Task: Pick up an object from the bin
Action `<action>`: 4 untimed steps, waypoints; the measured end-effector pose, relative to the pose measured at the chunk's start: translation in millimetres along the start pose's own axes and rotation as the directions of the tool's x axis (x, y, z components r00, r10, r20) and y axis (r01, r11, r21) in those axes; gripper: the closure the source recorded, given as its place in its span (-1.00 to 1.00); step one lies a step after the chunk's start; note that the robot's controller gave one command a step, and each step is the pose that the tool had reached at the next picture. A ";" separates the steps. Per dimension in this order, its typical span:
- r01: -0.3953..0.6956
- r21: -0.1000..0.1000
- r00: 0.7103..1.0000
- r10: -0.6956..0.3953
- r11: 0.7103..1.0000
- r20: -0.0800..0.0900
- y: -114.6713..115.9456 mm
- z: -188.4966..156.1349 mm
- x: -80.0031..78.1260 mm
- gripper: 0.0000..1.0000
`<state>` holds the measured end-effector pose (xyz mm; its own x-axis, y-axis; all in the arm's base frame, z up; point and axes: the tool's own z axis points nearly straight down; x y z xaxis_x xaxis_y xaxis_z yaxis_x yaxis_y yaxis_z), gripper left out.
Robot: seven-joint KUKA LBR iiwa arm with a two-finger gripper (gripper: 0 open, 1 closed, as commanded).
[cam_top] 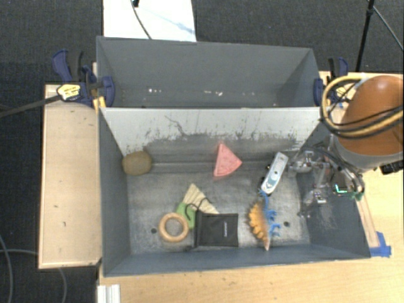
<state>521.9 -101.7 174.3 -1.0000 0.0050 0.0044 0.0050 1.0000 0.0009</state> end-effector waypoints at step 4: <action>0.521 0.003 0.853 -0.521 0.853 0.005 85.6 46.8 7.3 -1.00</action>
Offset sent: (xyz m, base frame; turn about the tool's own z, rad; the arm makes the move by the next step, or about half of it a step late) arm -0.0163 0.0879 -0.1043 -0.3678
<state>514.8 -16.0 127.6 -0.8560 -0.5170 -0.0014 -0.5170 0.8560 -0.0001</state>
